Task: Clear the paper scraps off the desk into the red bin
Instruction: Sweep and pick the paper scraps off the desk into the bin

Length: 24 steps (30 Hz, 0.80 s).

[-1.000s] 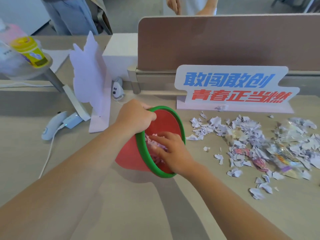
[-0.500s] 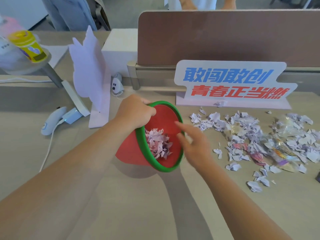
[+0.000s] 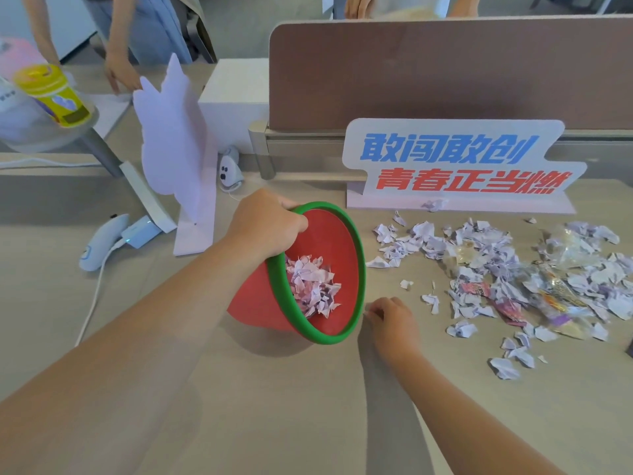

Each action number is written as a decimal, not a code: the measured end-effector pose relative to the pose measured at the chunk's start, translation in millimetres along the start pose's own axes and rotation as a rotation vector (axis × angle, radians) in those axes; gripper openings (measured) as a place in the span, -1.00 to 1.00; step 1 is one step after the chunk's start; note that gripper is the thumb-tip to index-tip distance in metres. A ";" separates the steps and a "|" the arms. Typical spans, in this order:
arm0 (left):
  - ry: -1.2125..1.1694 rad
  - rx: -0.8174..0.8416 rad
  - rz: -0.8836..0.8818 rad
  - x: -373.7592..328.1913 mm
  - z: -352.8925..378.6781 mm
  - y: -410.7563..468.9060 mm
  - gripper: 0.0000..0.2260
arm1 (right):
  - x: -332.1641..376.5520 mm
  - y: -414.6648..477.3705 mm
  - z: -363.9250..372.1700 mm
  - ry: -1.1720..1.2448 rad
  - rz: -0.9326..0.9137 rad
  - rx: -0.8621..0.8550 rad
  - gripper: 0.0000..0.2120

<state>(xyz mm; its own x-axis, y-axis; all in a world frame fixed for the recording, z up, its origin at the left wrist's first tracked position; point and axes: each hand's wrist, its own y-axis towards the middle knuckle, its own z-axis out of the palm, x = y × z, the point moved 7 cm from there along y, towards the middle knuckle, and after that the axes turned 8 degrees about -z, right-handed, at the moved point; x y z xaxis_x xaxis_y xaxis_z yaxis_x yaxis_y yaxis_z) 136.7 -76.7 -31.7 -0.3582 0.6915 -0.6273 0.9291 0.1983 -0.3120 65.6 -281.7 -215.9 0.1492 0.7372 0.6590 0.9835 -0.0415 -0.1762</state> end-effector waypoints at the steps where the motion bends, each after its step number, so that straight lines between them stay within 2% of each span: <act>1: -0.008 -0.003 -0.002 0.9 -0.4 0.4 -0.76 | -0.7 1.1 0.5 -0.034 0.000 -0.003 -0.87; 4: -0.006 -0.009 0.009 1.3 -0.6 1.0 -0.79 | 1.6 2.6 3.5 -0.173 -0.036 0.042 -0.85; 8: 0.006 -0.007 0.010 1.0 -0.1 2.3 -0.78 | 4.4 3.6 -0.4 -0.047 -0.007 0.010 -0.91; 10: 0.010 -0.004 0.008 1.2 -0.5 3.9 -0.79 | 7.5 3.9 0.5 -0.016 -0.026 0.030 -0.87; 14: 0.018 -0.017 0.009 2.0 -1.7 9.8 -0.79 | 11.8 5.9 6.7 -0.107 -0.130 0.041 -0.87; 17: 0.024 -0.018 0.016 2.8 -1.4 14.2 -0.79 | 8.9 9.1 12.5 -0.184 -0.106 0.079 -0.86; 19: 0.022 -0.012 0.021 2.0 -0.8 15.6 -0.79 | 10.2 8.8 -3.2 -0.084 0.001 -0.025 -0.87; 21: 0.012 -0.001 0.019 1.1 -0.6 17.7 -0.79 | 14.9 5.4 -34.8 0.207 0.114 -0.281 -0.84; 22: 0.008 0.005 0.012 1.0 -0.5 19.3 -0.79 | 26.3 4.8 -49.8 0.311 0.063 -0.385 -0.86; 24: 0.016 0.014 -0.007 -0.2 1.3 24.1 -0.81 | 67.2 6.9 -68.1 0.328 -0.190 -0.358 -0.91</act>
<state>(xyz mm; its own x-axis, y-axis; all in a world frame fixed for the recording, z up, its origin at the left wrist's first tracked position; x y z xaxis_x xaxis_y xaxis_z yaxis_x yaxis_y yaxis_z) 159.0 -73.0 -40.0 -0.3632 0.7015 -0.6132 0.9251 0.1934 -0.3268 89.4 -278.4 -123.0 -0.0676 0.5064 0.8596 0.9613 -0.1975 0.1919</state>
